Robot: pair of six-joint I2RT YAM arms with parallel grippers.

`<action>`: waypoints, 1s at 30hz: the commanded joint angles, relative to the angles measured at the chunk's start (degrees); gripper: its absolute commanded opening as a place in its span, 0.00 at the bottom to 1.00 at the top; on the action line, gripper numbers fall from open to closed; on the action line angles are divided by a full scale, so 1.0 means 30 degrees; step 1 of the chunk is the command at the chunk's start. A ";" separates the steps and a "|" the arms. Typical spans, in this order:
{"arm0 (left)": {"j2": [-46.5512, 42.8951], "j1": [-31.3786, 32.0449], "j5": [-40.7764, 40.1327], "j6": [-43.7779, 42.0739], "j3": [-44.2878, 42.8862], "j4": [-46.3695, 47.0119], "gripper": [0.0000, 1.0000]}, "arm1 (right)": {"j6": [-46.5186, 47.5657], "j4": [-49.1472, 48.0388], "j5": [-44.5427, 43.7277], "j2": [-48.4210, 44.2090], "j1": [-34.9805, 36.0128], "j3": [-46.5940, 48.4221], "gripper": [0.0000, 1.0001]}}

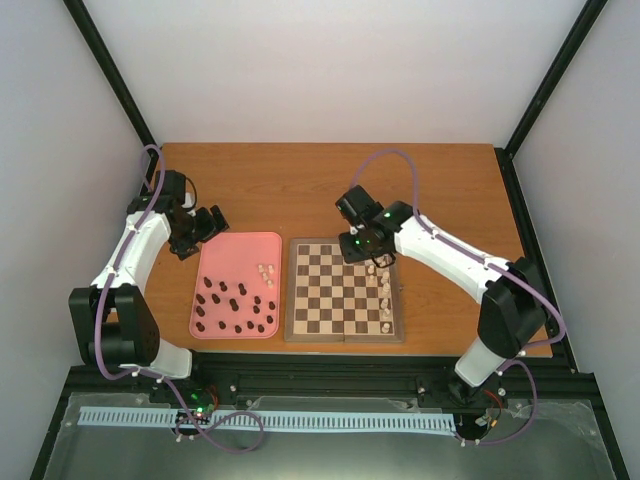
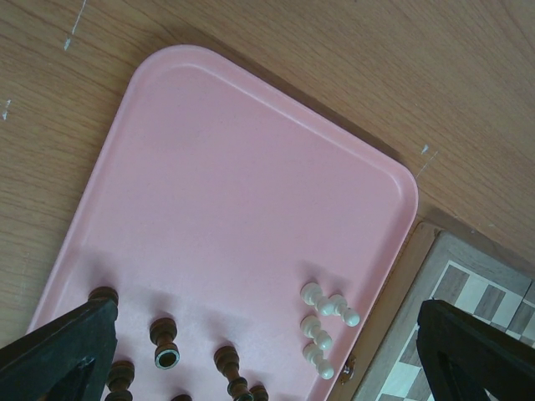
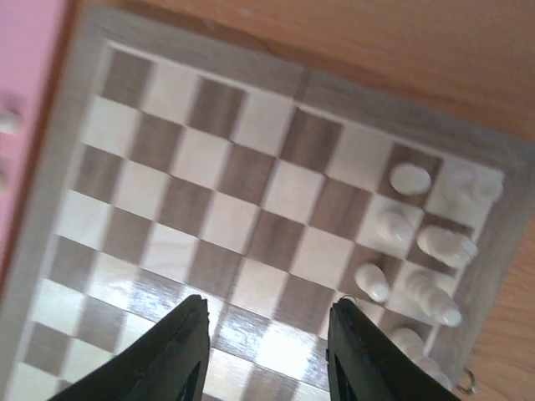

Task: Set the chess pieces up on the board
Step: Place the chess piece on the chessboard, then pick up the chess piece from the storage box.

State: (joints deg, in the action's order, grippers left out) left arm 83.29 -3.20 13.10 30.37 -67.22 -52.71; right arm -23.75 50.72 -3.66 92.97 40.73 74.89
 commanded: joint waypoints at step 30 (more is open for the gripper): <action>-0.1301 0.0042 0.0437 -0.0309 -0.0124 -0.0339 1.00 | 0.1995 -0.1274 0.3452 1.3088 0.4792 1.2943 0.45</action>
State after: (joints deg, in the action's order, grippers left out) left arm 80.90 -3.20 13.63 30.30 -67.22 -53.60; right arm -18.48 47.07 7.64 130.78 55.05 111.28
